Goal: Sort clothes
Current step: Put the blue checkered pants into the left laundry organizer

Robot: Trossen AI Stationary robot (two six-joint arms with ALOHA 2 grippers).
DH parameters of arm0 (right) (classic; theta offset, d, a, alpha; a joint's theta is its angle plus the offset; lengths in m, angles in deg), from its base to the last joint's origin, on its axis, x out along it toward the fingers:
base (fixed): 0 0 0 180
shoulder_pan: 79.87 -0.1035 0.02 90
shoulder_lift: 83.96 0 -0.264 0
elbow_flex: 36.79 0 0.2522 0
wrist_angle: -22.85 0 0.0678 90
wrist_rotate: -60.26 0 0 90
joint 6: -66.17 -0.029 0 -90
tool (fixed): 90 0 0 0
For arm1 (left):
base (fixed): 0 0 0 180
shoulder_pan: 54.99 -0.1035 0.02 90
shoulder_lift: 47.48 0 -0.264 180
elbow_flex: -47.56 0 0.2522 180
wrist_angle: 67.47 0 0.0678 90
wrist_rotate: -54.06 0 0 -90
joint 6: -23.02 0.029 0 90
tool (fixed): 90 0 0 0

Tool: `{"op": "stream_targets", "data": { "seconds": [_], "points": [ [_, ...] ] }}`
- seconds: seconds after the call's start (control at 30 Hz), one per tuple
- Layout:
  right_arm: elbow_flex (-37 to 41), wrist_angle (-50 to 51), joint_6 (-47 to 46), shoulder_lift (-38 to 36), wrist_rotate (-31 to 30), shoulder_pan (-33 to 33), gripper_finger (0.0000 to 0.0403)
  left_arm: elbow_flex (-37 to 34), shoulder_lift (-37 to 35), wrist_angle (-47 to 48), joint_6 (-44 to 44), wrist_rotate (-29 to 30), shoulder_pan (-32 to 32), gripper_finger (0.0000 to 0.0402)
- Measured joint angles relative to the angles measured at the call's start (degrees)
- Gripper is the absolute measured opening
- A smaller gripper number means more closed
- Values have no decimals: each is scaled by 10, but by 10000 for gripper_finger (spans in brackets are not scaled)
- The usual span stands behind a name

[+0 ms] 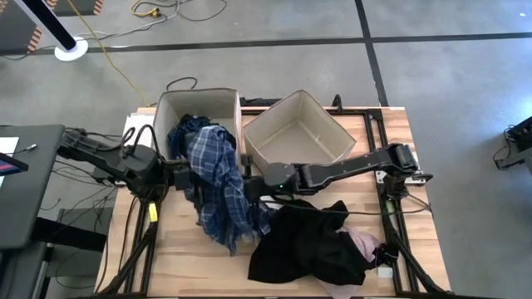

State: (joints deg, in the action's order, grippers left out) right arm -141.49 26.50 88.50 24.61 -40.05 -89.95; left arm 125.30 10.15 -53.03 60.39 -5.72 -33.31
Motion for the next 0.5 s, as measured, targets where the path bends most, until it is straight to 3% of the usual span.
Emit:
{"op": "stream_targets", "data": {
  "seconds": [0.23,0.5],
  "points": [
    [-77,39,22,-2,11,27,3,52,-5,72,48,80,0,9],
    [-161,47,16,-2,101,94,2,77,-31,105,106,179,-1,9]
  ]
}}
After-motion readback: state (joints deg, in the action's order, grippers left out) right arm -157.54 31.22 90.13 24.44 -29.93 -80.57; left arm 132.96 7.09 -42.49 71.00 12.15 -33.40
